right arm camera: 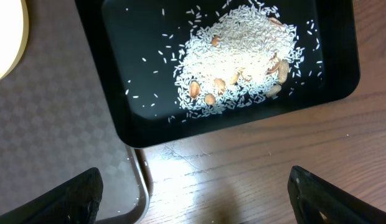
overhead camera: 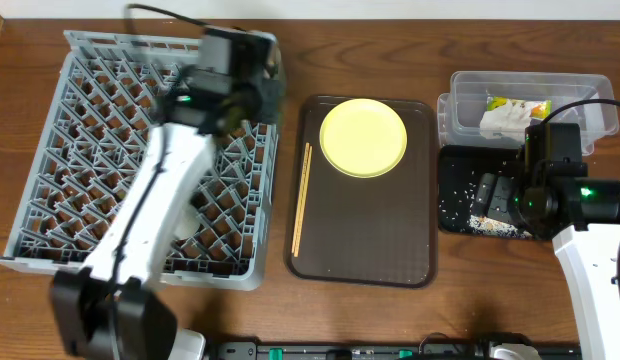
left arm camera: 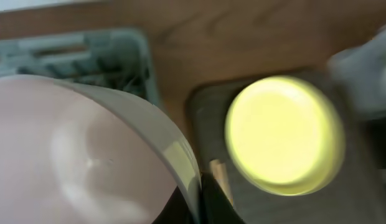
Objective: Sort waste into correct bins and load items into the dishwasher
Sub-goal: 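Set the white bowl upright in the rack beside the blue bowl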
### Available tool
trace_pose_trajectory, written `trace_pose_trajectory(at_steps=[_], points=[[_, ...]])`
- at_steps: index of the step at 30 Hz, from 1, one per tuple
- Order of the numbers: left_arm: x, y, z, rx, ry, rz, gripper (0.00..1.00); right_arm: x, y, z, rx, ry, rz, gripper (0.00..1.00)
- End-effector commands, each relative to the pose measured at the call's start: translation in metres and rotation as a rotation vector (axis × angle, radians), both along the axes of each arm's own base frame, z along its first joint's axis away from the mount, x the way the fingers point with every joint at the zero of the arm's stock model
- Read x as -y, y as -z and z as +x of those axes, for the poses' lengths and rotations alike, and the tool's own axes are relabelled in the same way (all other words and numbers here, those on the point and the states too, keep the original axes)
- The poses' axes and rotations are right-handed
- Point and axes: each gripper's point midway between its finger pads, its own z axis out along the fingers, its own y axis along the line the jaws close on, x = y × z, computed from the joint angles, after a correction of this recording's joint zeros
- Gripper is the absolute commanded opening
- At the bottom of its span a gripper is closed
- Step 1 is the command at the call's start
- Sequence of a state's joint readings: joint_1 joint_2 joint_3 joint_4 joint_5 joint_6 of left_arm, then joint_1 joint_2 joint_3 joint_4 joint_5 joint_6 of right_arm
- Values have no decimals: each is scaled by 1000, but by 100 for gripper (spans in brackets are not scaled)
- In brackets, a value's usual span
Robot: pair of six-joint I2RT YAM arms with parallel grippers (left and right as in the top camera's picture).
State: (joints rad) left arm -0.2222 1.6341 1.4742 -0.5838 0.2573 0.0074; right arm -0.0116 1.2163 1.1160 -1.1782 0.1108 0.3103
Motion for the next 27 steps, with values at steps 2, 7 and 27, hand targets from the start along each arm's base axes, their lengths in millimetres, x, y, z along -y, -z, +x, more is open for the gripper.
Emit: trace_pose_trajectory(at_steps=[2, 7, 27], points=[[6, -33, -12, -40, 153, -364, 6, 6, -6, 2, 17, 15, -13, 93], [-22, -53, -11, -41, 242, -615, 6, 6, -6, 2, 18, 15, -13, 93], [-76, 1, 13, -218, 300, -1076, 6, 6, -6, 1, 12, 15, -13, 92]])
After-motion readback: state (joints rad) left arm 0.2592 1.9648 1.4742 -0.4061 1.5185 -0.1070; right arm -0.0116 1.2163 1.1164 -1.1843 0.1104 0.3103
